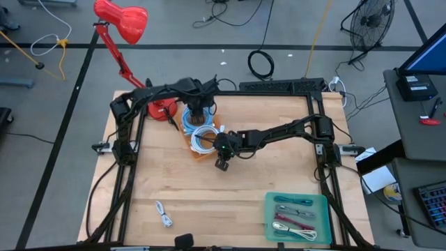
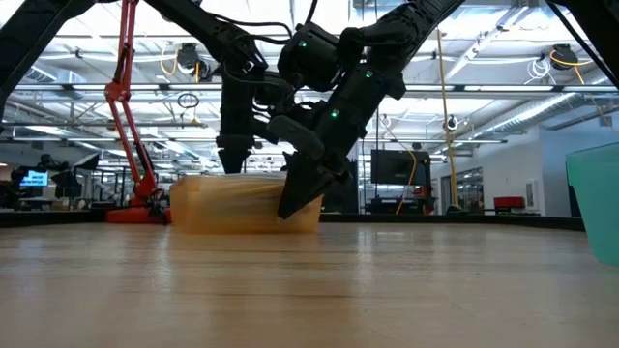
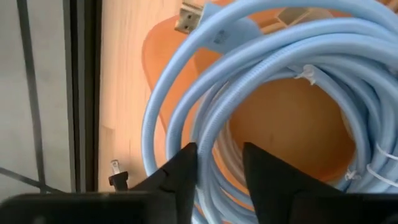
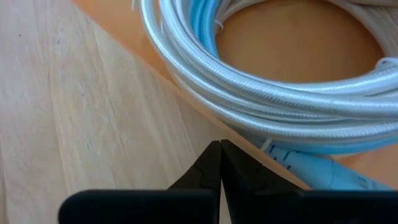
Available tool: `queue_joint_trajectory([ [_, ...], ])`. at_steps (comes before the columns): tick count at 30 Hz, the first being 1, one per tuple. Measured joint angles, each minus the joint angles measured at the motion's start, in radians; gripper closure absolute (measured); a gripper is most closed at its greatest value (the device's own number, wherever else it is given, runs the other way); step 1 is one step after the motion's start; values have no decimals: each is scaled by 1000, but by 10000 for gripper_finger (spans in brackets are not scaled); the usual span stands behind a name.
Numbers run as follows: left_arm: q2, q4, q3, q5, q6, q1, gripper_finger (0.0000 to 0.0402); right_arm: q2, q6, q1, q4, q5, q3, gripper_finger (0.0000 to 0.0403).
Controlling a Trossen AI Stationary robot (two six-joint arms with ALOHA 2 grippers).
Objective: Pick & Place USB Port
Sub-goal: Put the light blue wire cable into the orange bin
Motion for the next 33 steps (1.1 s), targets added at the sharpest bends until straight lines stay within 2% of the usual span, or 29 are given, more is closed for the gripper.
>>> queue_joint_trajectory([
  [2, 0, 1, 0, -29, 0, -11, 252, 0, 0, 0, 0, 0, 0, 403],
  [6, -3, 17, 0, -152, 13, -46, 201, 0, 0, -2, 7, 4, 0, 403],
  [12, -13, 22, 33, -180, 39, -84, 142, 0, 0, -3, 8, 5, 0, 403],
  [19, -13, 5, 90, -187, 35, -82, 135, 0, 0, -3, 7, 1, 0, 403],
  [24, -13, -18, 96, -221, 31, -16, 143, 0, 0, -2, 6, 0, 0, 403],
  [27, -13, -16, 96, -109, -26, 73, 140, 0, 3, 3, 5, 0, 0, 403],
  [33, -13, 6, 96, 292, -170, 293, 135, 0, 11, 14, 7, 1, 0, 403],
])
